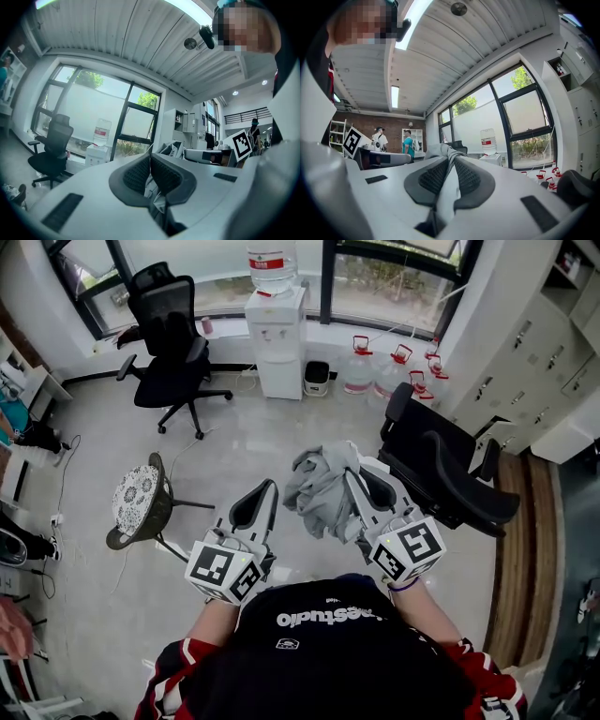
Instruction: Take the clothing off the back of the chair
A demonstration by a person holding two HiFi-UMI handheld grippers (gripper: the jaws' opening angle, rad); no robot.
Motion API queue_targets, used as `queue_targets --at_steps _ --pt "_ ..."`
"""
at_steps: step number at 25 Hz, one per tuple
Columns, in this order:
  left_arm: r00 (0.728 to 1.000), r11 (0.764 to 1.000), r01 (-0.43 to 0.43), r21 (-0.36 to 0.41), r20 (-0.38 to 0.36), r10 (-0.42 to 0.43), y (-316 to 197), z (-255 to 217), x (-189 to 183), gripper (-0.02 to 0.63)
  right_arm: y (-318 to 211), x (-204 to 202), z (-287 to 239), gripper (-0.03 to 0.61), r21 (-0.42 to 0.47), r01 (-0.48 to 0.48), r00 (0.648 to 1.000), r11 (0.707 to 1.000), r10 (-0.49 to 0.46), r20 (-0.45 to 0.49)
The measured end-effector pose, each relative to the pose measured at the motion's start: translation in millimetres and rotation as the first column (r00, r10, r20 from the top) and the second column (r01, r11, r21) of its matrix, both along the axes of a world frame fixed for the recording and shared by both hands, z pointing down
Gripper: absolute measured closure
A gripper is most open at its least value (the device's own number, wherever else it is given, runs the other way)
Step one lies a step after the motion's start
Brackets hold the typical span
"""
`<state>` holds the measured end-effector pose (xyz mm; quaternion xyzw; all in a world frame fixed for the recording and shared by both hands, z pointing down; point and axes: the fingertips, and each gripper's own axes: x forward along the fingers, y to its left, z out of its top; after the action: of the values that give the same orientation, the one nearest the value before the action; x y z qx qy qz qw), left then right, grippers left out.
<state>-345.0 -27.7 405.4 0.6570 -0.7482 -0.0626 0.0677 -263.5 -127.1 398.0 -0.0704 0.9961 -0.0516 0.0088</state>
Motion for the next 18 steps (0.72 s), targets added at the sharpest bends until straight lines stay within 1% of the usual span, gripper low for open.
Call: queue_targets --at_steps 4,12,18 --pt "1.000 1.000 -0.013 0.002 0.001 0.013 -5.5 -0.5 2.9 0.589 1.9 1.5 2.3 0.526 0.009 -0.002 1.000 1.000 0.002 -0.018" --pt "0.999 0.999 -0.036 0.008 -0.008 0.036 -7.8 1.4 7.8 0.588 11.5 2.8 -0.2 0.526 0.020 0.016 1.000 1.000 -0.015 -0.012" --pt "0.999 0.999 -0.050 0.012 -0.012 0.050 -9.9 1.4 9.8 0.589 11.8 3.9 -0.6 0.526 0.022 0.010 1.000 1.000 -0.010 -0.015"
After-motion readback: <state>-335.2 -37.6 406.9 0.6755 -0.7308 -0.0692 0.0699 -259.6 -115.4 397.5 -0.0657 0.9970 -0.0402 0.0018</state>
